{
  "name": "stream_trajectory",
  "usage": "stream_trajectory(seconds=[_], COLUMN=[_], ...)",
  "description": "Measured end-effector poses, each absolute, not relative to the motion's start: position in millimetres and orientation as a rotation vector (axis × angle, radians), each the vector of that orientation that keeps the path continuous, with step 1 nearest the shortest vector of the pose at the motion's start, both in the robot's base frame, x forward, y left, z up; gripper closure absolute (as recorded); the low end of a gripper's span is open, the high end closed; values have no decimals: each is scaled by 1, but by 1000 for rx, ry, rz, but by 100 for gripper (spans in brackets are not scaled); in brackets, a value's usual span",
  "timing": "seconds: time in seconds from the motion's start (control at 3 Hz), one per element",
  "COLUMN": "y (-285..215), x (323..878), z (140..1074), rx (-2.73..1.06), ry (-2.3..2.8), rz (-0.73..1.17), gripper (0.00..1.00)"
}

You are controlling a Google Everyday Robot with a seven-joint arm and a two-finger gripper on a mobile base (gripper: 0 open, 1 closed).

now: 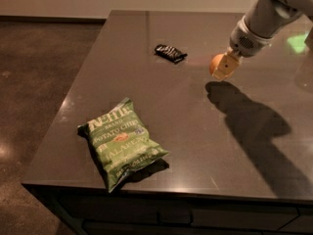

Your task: Move orange near rxbar chocolate

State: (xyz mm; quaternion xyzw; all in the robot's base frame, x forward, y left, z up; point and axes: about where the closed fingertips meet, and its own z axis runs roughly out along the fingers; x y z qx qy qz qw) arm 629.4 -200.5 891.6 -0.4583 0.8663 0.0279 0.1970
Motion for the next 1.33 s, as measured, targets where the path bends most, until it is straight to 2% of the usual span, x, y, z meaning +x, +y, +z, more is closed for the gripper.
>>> stream_trajectory(seconds=[1.0, 1.33], y=[-169, -159], x=[700, 713], z=[864, 858], rx=[-1118, -1081], ry=[2479, 2474], rz=[97, 111], gripper=[100, 85])
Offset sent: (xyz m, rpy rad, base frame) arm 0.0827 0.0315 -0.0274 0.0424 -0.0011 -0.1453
